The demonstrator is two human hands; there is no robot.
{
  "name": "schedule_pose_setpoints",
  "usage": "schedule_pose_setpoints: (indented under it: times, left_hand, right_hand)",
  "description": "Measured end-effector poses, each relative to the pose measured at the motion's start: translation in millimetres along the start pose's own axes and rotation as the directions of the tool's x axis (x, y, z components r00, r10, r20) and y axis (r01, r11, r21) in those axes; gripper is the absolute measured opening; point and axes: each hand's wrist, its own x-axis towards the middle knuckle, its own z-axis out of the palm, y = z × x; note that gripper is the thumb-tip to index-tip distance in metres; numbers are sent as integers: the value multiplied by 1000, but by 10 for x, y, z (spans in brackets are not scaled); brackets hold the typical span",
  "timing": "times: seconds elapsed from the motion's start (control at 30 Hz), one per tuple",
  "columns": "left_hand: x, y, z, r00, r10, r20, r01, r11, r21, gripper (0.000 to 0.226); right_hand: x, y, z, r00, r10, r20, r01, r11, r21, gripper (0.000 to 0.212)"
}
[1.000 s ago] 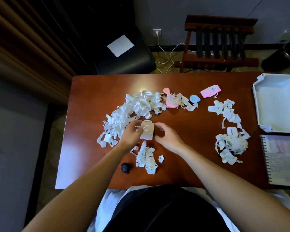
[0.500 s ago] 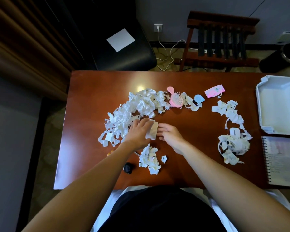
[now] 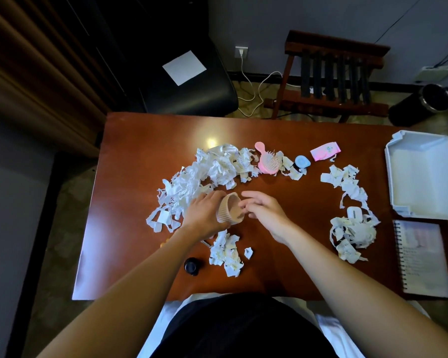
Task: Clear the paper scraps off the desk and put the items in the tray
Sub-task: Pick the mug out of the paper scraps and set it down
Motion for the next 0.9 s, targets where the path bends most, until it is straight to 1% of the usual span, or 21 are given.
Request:
schedule_pose_setpoints:
  times: [0.07,0.17,0.3,0.37,0.47,0.67,0.9]
  left_hand:
    - [-75,-36,-94,998,-50,-27,47,994,-98,79]
    - [-196,-96,-242,990,-127,-54,108,957,-270,84]
    - [-318,-188,-446,974,-195,-116,134,906,-401,80]
    - [-379,-258,-528,964,-224,-141,143,890,-434,77]
    - [-486,-365,-642,945,-265,-189,156,877,-454,75]
    - [-660,-738,-801,905,-363,-221,206,830,-519,86]
    - [-769,-1254,-821,856,-436,-278,242,813,-530,76]
  right_hand:
    - [14,-84,-35,1000,-16,-25,15,1000,-13,37]
    - [45,-215,21,998,-58,0,58,996,-70,34]
    - [128,-428,212,992,-114,46,119,984,-130,26]
    - [164,-557,333,988,-133,75,144,976,-166,25]
    - [193,-726,541,983,-137,119,161,961,-226,31]
    - [290,-970,1047,963,-151,225,210,941,-265,33]
    - [470,-1094,1617,929,-133,346,249,916,-316,39]
